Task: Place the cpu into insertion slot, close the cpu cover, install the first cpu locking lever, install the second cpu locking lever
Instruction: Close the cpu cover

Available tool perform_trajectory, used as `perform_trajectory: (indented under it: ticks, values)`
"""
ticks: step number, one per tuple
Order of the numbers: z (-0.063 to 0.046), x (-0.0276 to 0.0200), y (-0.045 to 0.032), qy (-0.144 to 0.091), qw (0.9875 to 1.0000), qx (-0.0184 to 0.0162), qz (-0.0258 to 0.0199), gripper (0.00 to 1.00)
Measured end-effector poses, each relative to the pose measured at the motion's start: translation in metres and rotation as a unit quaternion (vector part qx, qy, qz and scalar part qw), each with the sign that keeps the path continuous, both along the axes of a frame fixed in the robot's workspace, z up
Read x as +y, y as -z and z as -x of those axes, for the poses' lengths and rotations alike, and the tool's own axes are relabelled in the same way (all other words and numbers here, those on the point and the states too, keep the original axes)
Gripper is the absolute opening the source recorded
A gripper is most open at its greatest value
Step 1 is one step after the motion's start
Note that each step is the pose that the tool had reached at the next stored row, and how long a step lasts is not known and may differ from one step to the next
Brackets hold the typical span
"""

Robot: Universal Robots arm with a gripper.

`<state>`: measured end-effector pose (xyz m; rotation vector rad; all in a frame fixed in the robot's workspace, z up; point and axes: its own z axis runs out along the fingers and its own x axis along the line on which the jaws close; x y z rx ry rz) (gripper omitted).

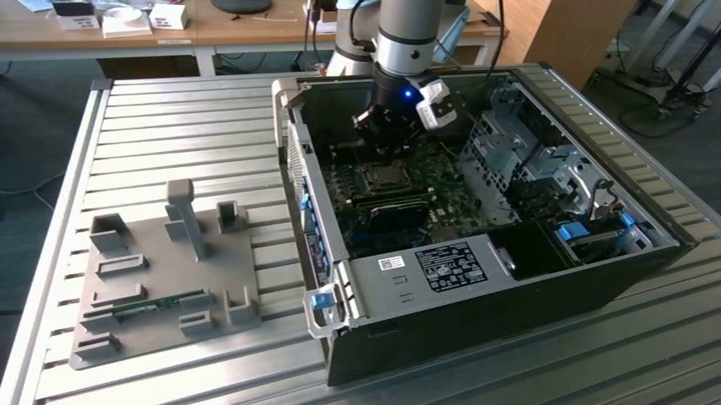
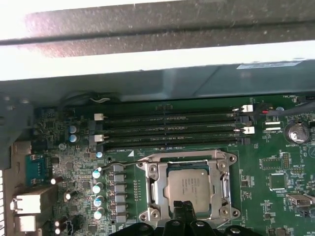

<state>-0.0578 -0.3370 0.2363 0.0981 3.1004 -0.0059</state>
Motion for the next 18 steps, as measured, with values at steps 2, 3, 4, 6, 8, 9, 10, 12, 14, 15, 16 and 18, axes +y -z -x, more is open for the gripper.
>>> perform_trajectory:
  ticks: [2,3,4,6,8,9,10,12,14,15,16,18]
  values:
    - [0.0000,0.0000,-0.0026,0.000,1.0000,0.0000,0.0000,0.10]
    - [0.0000,0.0000,-0.0035,0.000,1.0000,0.0000,0.0000,0.10]
    - [0.0000,0.0000,-0.0038,0.000,1.0000,-0.0001,-0.0001,0.10]
    - [0.0000,0.0000,-0.0038,0.000,1.0000,-0.0002,-0.0002,0.10]
    - [-0.0008,0.0000,-0.0040,0.000,1.0000,0.0000,0.0000,0.10]
    - [-0.0013,0.0000,-0.0040,0.000,1.0000,0.0000,-0.0001,0.10]
    - [-0.0020,0.0000,-0.0040,0.000,1.0000,0.0000,-0.0001,0.10]
    - [-0.0029,-0.0001,-0.0040,0.000,1.0000,0.0000,-0.0001,0.10]
    - [-0.0031,0.0000,-0.0042,0.000,1.0000,0.0000,0.0000,0.10]
    - [-0.0031,0.0000,-0.0048,0.000,1.0000,0.0000,0.0001,0.10]
    - [-0.0031,0.0000,-0.0057,0.000,1.0000,0.0000,0.0000,0.10]
    - [-0.0031,0.0000,-0.0076,0.000,1.0000,0.0000,-0.0001,0.10]
